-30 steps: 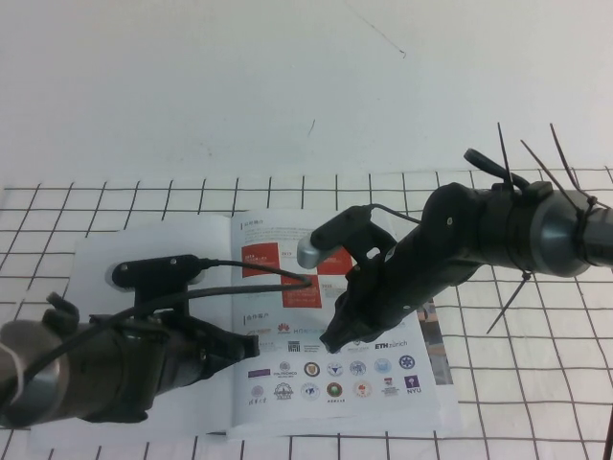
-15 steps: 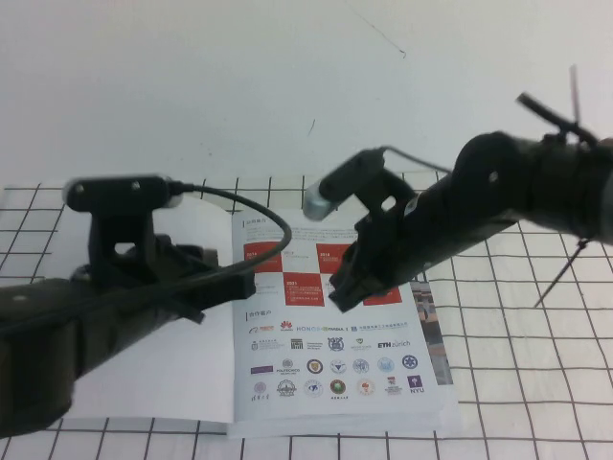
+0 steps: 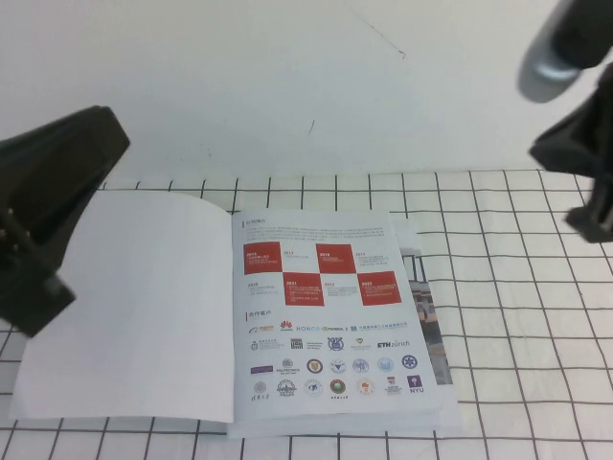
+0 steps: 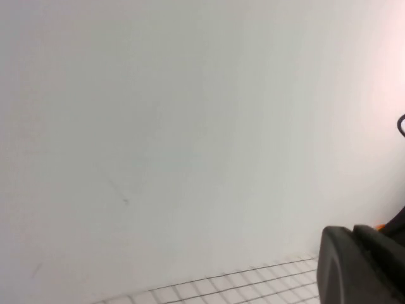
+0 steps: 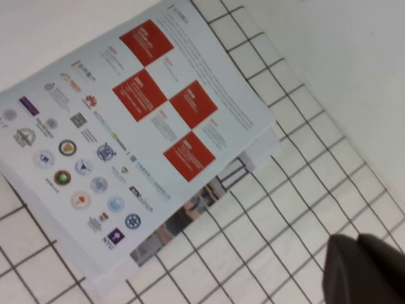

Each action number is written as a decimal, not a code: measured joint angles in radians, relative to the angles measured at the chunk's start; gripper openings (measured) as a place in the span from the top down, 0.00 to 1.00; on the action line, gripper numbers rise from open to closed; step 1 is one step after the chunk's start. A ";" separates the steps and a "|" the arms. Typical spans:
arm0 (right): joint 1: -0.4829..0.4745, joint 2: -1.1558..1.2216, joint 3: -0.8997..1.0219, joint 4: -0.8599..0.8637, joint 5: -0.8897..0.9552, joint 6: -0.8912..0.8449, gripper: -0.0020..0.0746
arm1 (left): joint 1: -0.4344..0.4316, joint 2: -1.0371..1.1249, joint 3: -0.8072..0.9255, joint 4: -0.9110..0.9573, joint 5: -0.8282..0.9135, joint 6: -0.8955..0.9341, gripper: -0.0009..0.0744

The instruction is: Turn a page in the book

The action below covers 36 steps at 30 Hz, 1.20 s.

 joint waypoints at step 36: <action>0.000 -1.172 0.979 -0.046 -0.183 0.371 0.98 | 0.000 -0.270 0.331 2.142 0.342 -1.737 0.99</action>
